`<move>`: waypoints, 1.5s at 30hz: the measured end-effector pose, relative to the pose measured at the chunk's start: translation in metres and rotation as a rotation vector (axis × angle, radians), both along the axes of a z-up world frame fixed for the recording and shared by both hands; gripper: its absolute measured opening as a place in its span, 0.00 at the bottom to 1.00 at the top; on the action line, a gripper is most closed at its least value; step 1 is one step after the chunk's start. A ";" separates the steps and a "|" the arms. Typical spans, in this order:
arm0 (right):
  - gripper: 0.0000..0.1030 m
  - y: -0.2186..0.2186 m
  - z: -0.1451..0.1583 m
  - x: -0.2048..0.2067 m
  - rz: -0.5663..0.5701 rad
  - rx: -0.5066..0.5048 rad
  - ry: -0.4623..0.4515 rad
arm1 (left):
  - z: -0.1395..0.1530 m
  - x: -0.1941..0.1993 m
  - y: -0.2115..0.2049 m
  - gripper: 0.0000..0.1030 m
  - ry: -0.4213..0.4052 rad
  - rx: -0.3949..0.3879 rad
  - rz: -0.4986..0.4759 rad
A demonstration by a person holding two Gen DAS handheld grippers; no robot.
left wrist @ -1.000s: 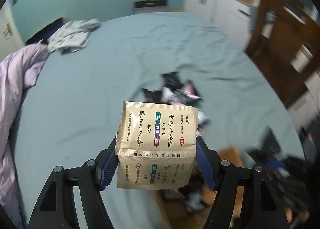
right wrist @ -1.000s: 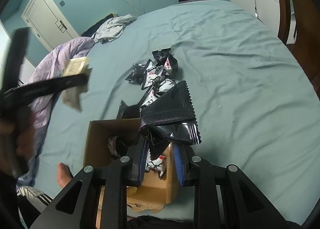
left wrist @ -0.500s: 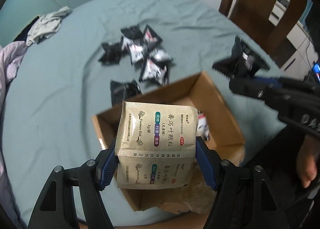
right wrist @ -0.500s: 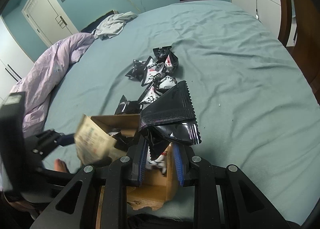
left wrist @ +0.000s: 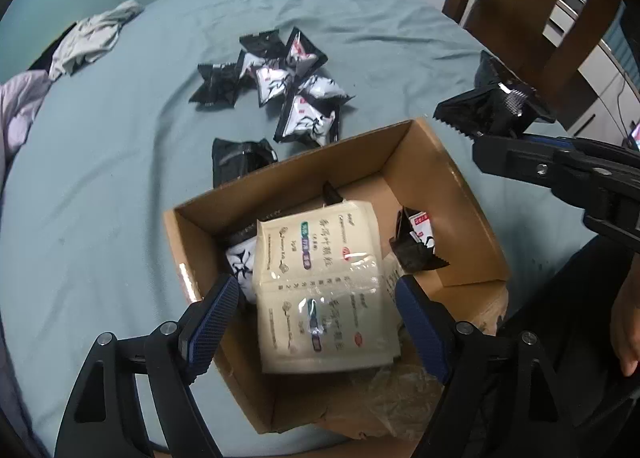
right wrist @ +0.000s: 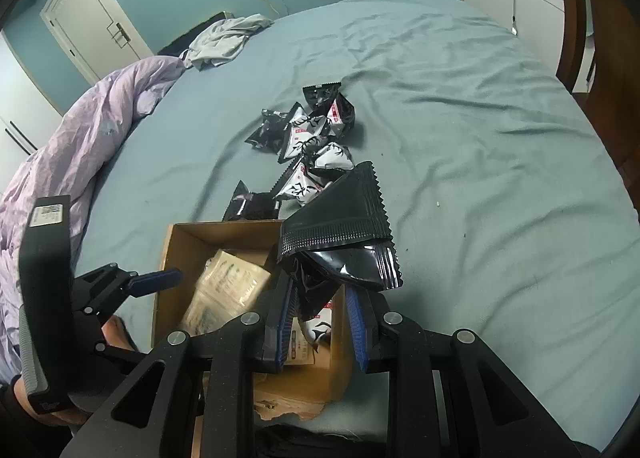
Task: Organize snacks
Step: 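Release the beige sachet into the box with left gripper while right drops its black packet, then reach the right gripper to the pile and grasp a white-red packet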
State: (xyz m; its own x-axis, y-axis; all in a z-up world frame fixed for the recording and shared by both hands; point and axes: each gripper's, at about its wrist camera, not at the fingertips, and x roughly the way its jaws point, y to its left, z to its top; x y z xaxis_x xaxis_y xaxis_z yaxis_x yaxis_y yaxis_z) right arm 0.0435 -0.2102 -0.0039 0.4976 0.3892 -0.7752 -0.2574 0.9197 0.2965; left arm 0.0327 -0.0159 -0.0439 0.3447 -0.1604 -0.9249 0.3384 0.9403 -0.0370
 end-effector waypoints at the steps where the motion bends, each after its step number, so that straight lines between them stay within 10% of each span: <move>1: 0.22 0.000 0.000 0.000 -0.003 -0.001 0.002 | 0.004 0.000 0.000 0.79 -0.014 0.000 0.002; 10: 0.22 0.005 -0.001 -0.005 0.030 -0.006 0.014 | 0.045 -0.006 0.036 0.84 -0.151 -0.053 0.120; 24: 0.24 0.076 -0.028 0.003 0.283 -0.237 0.148 | 0.044 -0.002 0.060 0.85 -0.146 -0.050 0.190; 34: 0.59 0.052 -0.004 -0.006 0.184 -0.142 0.074 | 0.049 -0.007 0.066 0.85 -0.163 -0.050 0.225; 45: 0.68 -0.005 0.021 0.018 0.006 -0.083 -0.023 | 0.044 0.004 0.073 0.85 -0.126 -0.098 0.270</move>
State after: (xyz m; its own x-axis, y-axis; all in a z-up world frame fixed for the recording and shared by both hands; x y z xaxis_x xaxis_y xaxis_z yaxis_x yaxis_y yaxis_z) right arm 0.0617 -0.2156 0.0169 0.5135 0.3270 -0.7933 -0.2690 0.9393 0.2130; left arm 0.0365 0.0574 -0.0002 0.4976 -0.1338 -0.8570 0.0845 0.9908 -0.1056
